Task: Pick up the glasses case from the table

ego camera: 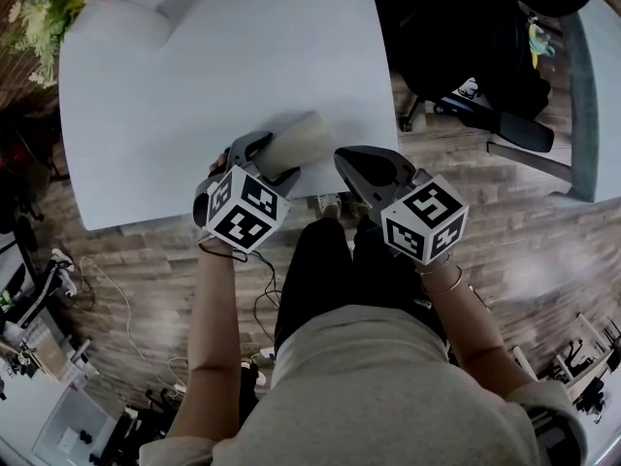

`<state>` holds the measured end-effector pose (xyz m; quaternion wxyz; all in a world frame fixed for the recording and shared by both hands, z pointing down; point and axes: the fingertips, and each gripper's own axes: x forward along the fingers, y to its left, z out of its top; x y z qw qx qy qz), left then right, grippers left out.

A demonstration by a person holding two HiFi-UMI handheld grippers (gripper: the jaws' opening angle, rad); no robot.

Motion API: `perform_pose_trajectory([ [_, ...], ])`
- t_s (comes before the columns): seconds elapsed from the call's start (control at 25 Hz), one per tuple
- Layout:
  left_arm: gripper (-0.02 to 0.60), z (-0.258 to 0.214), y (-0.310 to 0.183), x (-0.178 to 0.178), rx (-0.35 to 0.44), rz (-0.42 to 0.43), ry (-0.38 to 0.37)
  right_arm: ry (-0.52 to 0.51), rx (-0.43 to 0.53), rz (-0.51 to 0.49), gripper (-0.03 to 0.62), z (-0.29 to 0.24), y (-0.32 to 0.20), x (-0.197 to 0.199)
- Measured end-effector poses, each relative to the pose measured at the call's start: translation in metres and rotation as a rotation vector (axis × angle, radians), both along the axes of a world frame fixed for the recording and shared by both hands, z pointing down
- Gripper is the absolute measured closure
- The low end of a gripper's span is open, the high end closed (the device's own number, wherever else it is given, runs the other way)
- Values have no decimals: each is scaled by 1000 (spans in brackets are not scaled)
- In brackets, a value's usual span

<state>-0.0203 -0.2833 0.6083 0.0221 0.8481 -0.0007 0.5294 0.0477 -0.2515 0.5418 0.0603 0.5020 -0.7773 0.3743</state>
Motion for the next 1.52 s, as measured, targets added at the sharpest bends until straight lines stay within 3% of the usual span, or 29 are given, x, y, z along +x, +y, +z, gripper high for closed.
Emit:
perform_pose_trajectory([
  [0.32, 287, 0, -1, 1, 0, 7, 12, -37, -8, 40, 595, -1, -2, 5],
  [0.64, 288, -4, -2, -3, 24, -73, 64, -26, -10, 45, 595, -3, -1, 11],
  [1.0, 288, -26, -4, 1, -43, -185, 208, -29, -17, 40, 592, -2, -13, 13],
  [1.08, 288, -34, -4, 3, -34, -197, 234, -35, -15, 23, 502, -4, -16, 9],
  [1.2, 288, -48, -3, 6, -32, -218, 282, -54, -8, 18, 464, -10, -21, 7],
  [1.36, 288, -71, 0, 11, -10, -220, 360, -129, 39, 22, 345, -28, -31, 1],
  [1.52, 288, -87, 6, 13, 10, -213, 405, -185, 81, -12, 341, -46, -39, -10],
])
